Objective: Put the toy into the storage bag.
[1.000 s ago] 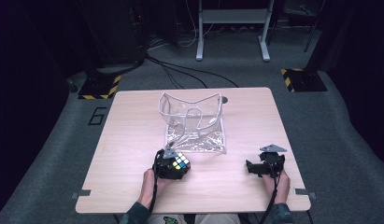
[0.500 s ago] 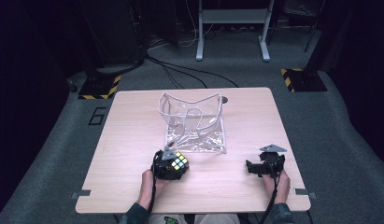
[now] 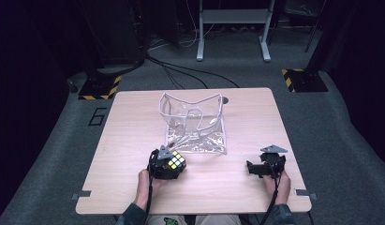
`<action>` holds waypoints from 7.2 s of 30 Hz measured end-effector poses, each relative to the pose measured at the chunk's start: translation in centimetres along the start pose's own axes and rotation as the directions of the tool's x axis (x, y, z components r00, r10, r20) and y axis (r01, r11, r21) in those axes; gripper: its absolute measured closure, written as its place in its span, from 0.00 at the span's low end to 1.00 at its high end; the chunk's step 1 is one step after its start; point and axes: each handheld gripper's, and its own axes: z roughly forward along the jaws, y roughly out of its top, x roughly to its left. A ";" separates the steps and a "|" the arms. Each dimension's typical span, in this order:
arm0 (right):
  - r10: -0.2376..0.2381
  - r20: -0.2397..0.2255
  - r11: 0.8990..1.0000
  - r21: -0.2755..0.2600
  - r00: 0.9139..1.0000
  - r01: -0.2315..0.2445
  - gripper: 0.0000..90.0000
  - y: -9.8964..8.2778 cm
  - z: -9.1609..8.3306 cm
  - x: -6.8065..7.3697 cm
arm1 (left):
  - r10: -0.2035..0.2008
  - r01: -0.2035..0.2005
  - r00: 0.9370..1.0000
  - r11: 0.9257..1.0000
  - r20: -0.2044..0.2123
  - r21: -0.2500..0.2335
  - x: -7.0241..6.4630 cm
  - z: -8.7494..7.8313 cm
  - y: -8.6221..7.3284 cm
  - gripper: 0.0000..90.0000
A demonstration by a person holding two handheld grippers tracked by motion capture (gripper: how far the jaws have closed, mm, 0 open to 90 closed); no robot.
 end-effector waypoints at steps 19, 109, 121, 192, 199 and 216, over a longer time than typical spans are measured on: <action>0.001 0.002 1.000 0.000 1.000 -0.001 0.01 0.0 0.0 0.0 | -0.026 0.025 0.999 0.999 -0.020 -0.027 1.9 -2.5 1.3 0.38; 0.002 -0.003 1.000 0.000 1.000 -0.002 0.01 0.0 0.0 0.0 | 0.023 -0.023 1.000 0.996 0.001 -0.082 4.6 -7.0 10.6 0.38; 0.003 -0.003 1.000 0.000 1.000 -0.003 0.01 0.0 0.0 0.0 | 0.027 -0.026 1.000 0.995 0.011 -0.099 4.8 -7.6 12.1 0.38; 0.002 -0.006 1.000 0.000 1.000 -0.002 0.01 0.0 0.0 0.0 | -0.004 -0.001 0.998 0.996 -0.058 -0.088 8.8 -5.3 18.4 0.38; 0.006 0.000 1.000 -0.002 1.000 -0.006 0.01 0.0 0.0 0.0 | -0.018 0.012 0.998 0.997 -0.066 -0.079 9.2 -4.2 18.5 0.38; -0.003 -0.003 1.000 -0.001 1.000 0.003 0.02 0.2 0.2 -0.1 | -0.018 0.017 0.997 1.000 -0.077 -0.018 9.1 -2.1 18.0 0.38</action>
